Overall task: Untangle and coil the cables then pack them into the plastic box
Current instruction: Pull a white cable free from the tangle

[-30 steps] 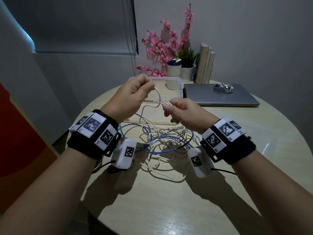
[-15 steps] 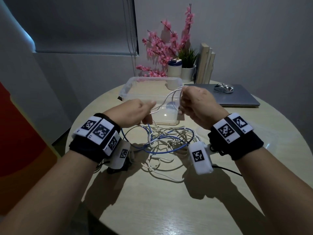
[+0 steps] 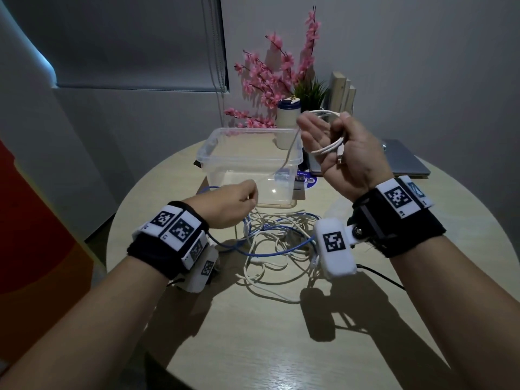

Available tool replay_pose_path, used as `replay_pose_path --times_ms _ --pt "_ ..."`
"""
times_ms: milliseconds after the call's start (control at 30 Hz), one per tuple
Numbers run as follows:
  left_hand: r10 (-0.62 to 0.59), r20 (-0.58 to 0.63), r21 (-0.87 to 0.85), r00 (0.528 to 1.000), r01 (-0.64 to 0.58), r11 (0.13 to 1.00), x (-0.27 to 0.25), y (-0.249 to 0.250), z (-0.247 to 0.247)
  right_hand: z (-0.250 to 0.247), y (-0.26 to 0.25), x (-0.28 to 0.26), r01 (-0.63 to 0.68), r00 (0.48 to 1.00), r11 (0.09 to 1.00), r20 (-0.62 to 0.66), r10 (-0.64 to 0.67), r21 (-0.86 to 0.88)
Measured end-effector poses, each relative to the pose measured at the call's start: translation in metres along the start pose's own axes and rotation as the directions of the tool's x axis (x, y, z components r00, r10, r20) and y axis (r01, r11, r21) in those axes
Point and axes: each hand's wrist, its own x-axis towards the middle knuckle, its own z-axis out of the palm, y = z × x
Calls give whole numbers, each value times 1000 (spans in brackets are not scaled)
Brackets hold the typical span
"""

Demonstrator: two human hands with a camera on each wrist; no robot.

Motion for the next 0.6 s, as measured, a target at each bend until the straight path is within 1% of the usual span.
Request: replay_pose_path --times_ms 33,67,133,200,233,267,300,400,433,467,500,533,600 --pt "5 8 25 1000 -5 1000 0 2 3 0 0 1 26 1000 999 -7 -26 41" --pt "21 -14 30 1000 -21 999 0 4 7 0 0 2 56 998 996 -36 -53 65" --pt "57 -139 -14 989 -59 998 0 4 13 -4 0 5 112 987 991 -123 -103 69" --pt "37 -290 -86 956 -65 994 2 2 12 -10 1 9 158 968 987 -202 -150 23" --pt "23 -327 -96 945 -57 994 3 0 10 -12 2 10 174 959 985 -224 -171 -5" --pt "26 -336 -86 941 -58 995 4 -1 8 -14 3 11 188 951 982 -243 -190 -30" --pt "39 -309 -66 950 -63 996 5 -1 5 -14 4 12 197 941 979 -268 -205 -55" --pt "116 -156 -44 981 -124 991 4 -1 1 -16 8 12 203 898 962 -356 -258 -185" --pt "146 -127 -55 981 -154 987 3 -1 1 -17 9 12 193 887 942 -362 -287 -274" --pt "185 -124 -71 975 -195 978 3 -2 1 -19 11 13 165 874 894 -358 -328 -417" --pt "226 -143 -88 964 -239 967 1 -1 0 -22 14 14 120 867 811 -337 -366 -573" --pt "266 -179 -113 947 -288 951 0 0 0 -25 16 14 82 872 711 -296 -390 -698" --pt "339 -271 -193 901 -396 898 -5 4 -3 -30 20 12 55 906 558 -194 -376 -828"
